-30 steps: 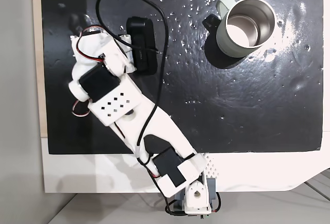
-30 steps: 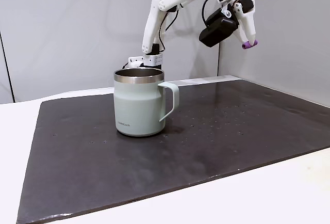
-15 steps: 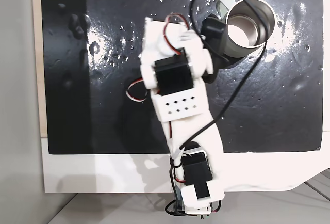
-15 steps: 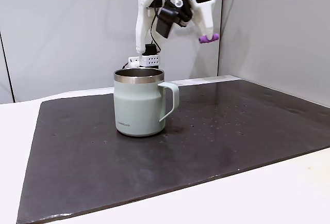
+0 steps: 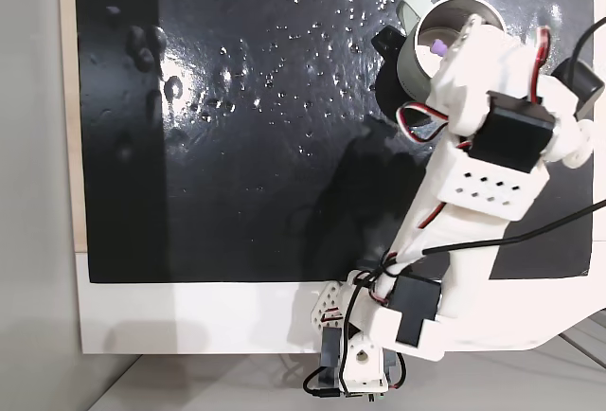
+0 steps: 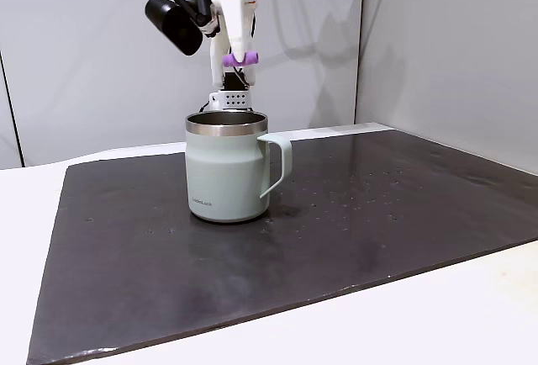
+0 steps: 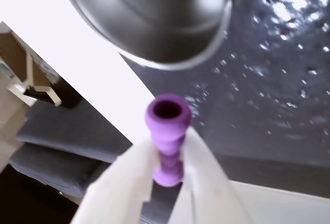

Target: Grasp a pengrip and put it in the cup.

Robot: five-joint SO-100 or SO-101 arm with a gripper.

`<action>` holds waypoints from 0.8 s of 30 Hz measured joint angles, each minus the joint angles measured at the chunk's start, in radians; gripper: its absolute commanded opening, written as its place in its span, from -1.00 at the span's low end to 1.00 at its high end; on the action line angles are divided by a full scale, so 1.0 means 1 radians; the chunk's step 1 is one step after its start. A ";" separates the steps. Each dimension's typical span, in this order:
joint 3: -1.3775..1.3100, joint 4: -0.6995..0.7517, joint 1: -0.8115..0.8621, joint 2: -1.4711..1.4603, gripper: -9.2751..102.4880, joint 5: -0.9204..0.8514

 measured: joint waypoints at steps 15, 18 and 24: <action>-0.189 0.002 0.051 -0.137 -0.19 -0.038; -0.189 0.002 0.051 -0.137 -0.20 -0.038; -0.189 0.002 0.049 -0.137 -0.22 -0.038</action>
